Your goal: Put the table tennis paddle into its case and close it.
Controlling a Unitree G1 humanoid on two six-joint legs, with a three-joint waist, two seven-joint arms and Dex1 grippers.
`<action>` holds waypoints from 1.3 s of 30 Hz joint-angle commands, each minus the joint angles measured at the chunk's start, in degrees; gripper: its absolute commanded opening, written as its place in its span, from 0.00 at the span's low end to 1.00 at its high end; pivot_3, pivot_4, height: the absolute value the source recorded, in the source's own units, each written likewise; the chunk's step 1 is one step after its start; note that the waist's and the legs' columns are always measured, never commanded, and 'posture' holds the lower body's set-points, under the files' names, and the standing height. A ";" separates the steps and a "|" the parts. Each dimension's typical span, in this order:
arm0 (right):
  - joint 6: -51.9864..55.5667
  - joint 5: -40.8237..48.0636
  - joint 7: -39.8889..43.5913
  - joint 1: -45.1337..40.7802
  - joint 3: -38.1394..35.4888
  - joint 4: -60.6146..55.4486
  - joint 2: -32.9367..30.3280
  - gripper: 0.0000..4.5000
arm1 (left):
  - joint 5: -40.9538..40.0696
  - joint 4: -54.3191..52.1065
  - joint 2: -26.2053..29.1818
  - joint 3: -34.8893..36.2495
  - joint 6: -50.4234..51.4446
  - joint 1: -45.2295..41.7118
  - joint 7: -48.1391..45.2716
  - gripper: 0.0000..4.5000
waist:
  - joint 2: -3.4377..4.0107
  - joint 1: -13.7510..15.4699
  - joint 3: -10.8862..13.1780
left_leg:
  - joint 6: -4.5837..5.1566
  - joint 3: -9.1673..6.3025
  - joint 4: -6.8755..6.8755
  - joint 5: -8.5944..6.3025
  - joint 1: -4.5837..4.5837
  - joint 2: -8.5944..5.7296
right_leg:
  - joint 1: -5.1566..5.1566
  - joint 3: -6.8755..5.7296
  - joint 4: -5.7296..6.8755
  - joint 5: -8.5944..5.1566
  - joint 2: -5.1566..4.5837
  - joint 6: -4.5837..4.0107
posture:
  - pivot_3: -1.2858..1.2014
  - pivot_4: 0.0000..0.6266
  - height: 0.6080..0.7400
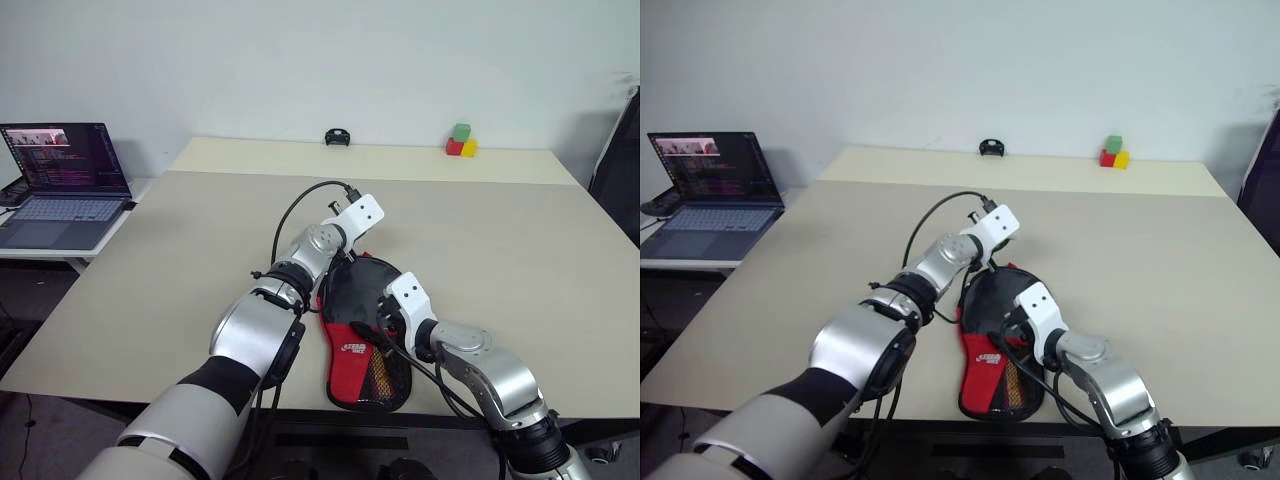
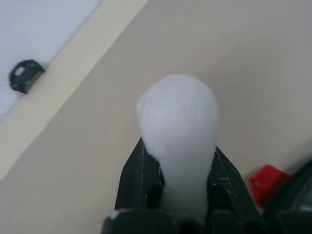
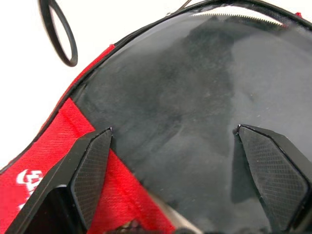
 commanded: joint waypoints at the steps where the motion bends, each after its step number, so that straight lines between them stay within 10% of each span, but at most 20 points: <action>1: 6.02 0.84 0.07 4.08 3.33 3.22 0.20 1.00 | 2.05 -1.51 0.09 -1.08 -2.13 -4.48 3.24 0.08 | 0.00 0.00 0.00 | 0.00 0.00 0.00 0.00 0.00 0.00 | 0.00 0.00 0.00 0.00 0.00 0.00 | 0.52 0.24 1.00; 26: 9.15 1.21 -4.25 7.75 3.59 -1.50 3.31 1.00 | 7.23 -0.87 -7.48 -5.04 -1.58 -1.80 0.58 0.08 | 0.07 0.08 -0.15 | 0.00 -0.02 -0.01 0.00 0.02 0.04 | 0.05 0.00 -0.05 -0.01 0.10 0.01 | 0.52 0.24 1.00; 35: 8.24 1.08 -3.62 6.10 4.00 0.62 3.73 1.00 | 6.84 -1.00 -5.34 -4.38 -0.80 -1.04 0.22 0.79 | 0.09 -0.27 -0.23 | 0.01 -0.01 -0.01 -0.01 0.17 0.10 | 0.18 0.03 -0.03 -0.01 0.17 0.01 | 0.52 0.24 1.00; 39: 7.70 1.03 -3.22 4.77 3.82 2.05 3.69 1.00 | 5.30 -1.18 -4.03 -2.67 -1.41 -1.57 0.71 0.79 | 0.09 -0.73 -0.23 | 0.01 -0.01 -0.02 -0.01 0.46 0.14 | 0.49 0.02 -0.06 -0.01 0.19 0.02 | 0.52 0.24 1.00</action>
